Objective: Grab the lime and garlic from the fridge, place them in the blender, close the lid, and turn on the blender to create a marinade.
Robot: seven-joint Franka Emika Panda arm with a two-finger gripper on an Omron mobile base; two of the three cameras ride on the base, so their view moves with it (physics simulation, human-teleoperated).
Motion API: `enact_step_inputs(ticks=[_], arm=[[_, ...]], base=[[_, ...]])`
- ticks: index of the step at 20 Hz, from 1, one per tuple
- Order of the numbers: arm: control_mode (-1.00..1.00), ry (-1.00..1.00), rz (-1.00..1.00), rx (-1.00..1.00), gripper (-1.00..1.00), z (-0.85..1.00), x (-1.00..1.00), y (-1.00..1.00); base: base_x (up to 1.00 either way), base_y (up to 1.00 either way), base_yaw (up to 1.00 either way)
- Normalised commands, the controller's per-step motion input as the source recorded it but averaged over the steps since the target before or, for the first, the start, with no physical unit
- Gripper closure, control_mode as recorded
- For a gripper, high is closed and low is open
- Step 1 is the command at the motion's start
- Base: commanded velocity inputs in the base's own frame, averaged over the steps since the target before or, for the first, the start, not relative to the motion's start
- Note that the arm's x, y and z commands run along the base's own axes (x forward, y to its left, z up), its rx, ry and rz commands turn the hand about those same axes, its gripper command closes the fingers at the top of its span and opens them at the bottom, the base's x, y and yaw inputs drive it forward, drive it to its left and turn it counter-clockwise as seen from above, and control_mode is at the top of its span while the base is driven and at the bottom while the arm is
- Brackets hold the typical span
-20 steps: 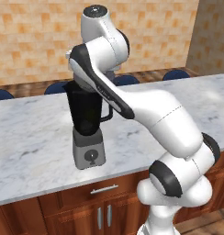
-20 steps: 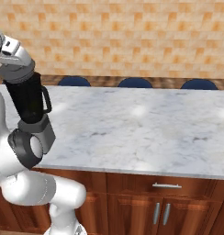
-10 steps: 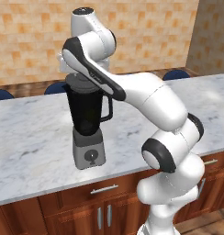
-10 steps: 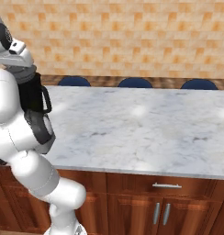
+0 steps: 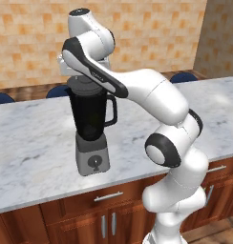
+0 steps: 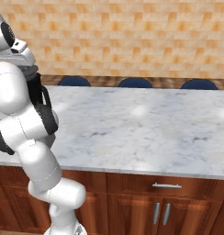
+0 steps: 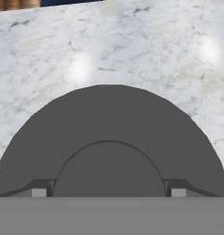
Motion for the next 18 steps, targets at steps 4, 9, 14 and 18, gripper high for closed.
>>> enact_step_inputs(ticks=[4,9,14,18], arm=[[-1.0,-0.03,0.0,0.02,1.0,-0.16,-0.04,-0.16],[-1.0,-0.01,0.01,0.02,1.0,-0.21,-0.03,-0.05],[-1.0,0.0,0.0,0.01,1.0,-0.28,-0.07,-0.01],[-1.0,-0.01,0.0,0.0,1.0,-0.22,0.0,0.0]], base=[[0.0,0.0,0.0],[0.0,0.0,0.0],[0.0,0.0,0.0],[0.0,0.0,0.0]])
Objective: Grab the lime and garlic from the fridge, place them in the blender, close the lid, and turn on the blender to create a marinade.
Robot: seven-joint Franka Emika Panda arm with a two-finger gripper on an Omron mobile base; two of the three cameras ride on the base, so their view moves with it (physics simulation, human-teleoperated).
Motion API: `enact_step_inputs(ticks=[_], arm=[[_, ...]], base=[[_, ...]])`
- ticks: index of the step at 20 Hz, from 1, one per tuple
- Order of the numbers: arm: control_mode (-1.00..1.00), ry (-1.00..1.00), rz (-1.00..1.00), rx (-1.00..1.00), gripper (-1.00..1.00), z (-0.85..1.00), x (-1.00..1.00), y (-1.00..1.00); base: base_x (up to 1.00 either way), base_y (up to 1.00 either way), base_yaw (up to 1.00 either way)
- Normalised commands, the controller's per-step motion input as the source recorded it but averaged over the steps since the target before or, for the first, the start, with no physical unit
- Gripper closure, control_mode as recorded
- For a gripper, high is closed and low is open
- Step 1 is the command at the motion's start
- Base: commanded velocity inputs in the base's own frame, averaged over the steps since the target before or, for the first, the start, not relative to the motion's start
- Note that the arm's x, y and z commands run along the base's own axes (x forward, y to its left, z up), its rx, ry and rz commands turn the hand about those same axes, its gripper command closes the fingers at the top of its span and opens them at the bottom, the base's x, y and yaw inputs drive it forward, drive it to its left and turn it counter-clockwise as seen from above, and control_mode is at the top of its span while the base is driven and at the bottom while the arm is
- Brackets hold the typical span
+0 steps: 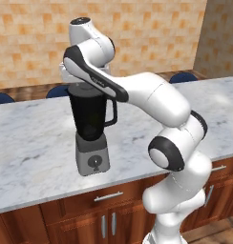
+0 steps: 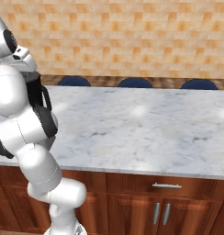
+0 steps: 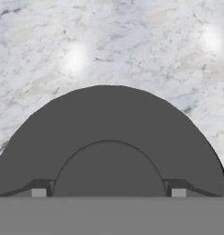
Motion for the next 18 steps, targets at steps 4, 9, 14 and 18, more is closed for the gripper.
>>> enact_step_inputs(ticks=[4,9,14,18], arm=[[-1.0,-0.03,0.0,0.0,-1.0,-0.32,0.0,0.0],[-1.0,-0.04,0.0,0.02,-1.0,-0.24,0.0,0.0],[-1.0,-0.08,0.0,0.07,-1.0,-0.01,-0.04,0.0],[-1.0,-0.03,0.0,0.09,-1.0,0.08,-0.06,0.0]], base=[[0.0,0.0,0.0],[0.0,0.0,0.0],[0.0,0.0,0.0],[0.0,0.0,0.0]])
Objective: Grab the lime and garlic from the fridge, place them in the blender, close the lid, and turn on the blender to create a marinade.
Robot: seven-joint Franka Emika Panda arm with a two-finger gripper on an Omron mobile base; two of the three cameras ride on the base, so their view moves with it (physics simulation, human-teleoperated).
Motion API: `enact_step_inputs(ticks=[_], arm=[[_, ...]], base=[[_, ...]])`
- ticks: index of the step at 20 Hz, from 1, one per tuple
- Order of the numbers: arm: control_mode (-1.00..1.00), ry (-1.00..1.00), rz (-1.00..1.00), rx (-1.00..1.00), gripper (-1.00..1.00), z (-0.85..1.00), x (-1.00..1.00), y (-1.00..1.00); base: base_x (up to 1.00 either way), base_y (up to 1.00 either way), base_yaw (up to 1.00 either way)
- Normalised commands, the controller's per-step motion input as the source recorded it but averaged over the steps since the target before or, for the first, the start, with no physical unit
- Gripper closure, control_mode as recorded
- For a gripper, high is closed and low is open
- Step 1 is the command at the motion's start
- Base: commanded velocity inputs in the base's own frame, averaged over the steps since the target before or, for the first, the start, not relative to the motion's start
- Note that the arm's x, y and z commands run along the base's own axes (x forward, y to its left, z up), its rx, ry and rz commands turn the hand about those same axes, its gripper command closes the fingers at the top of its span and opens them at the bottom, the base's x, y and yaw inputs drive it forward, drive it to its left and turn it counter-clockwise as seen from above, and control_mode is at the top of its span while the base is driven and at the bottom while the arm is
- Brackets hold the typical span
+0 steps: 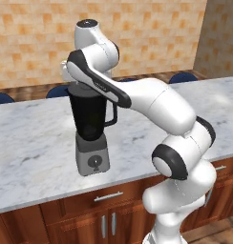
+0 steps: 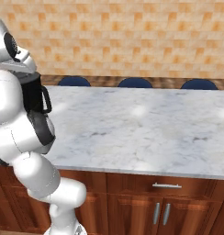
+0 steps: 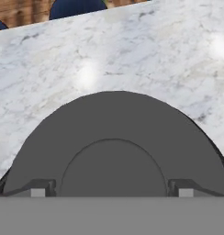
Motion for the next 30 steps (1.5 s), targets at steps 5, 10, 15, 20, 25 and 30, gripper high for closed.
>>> enact_step_inputs(ticks=[5,10,15,20,25,30], arm=[[-1.0,-0.06,0.0,0.04,-1.0,0.25,-0.09,0.0],[-1.0,-0.31,-0.06,0.0,-1.0,0.63,-0.73,0.0],[-1.0,-0.34,-0.12,0.0,-1.0,0.22,-0.89,0.0],[-1.0,-0.17,-0.18,0.0,-1.0,-0.35,-1.0,0.0],[-1.0,-0.05,-0.23,0.0,-1.0,-0.81,-1.0,0.0],[-1.0,0.0,-0.23,-0.09,-1.0,-1.0,-0.74,0.0]], base=[[0.0,0.0,0.0],[0.0,0.0,0.0],[0.0,0.0,0.0],[0.0,0.0,0.0],[0.0,0.0,0.0],[0.0,0.0,0.0]])
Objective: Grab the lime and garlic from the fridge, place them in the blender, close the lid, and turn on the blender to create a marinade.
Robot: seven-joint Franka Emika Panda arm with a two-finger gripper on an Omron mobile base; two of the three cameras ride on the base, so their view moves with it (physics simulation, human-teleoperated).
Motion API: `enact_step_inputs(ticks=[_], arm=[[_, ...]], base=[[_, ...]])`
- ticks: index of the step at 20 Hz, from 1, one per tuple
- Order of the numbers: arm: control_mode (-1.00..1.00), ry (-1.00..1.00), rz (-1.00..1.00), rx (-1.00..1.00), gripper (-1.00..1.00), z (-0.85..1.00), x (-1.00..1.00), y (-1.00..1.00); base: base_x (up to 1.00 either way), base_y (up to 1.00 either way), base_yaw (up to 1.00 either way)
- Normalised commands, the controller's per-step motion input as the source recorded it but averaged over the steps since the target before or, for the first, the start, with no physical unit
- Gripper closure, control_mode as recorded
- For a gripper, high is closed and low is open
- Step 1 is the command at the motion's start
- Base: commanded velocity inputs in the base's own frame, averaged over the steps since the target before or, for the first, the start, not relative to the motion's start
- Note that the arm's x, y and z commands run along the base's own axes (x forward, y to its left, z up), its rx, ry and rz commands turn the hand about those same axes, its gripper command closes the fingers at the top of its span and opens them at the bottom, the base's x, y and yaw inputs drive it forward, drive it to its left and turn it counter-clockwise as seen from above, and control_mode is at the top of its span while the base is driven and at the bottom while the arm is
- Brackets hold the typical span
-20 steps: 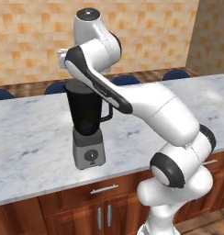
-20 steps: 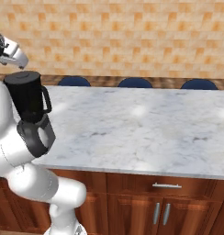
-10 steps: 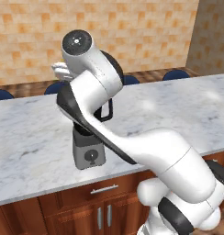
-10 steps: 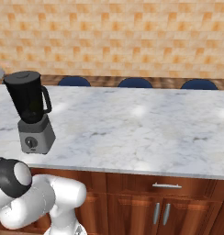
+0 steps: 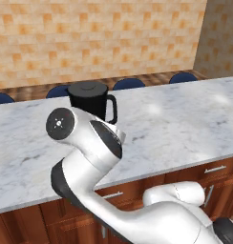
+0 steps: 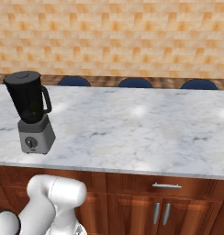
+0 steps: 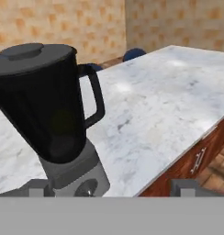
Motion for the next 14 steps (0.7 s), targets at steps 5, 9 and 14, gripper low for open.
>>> enact_step_inputs(ticks=[5,9,14], arm=[[-1.0,-0.02,-0.18,-0.1,-1.0,-1.0,-0.64,0.0],[-1.0,0.0,-0.23,-0.08,-1.0,-1.0,-0.08,0.0],[-1.0,0.0,-0.21,-0.01,-1.0,-0.92,0.06,-0.12]], base=[[0.0,0.0,0.0],[0.0,0.0,0.0],[0.0,0.0,0.0]])
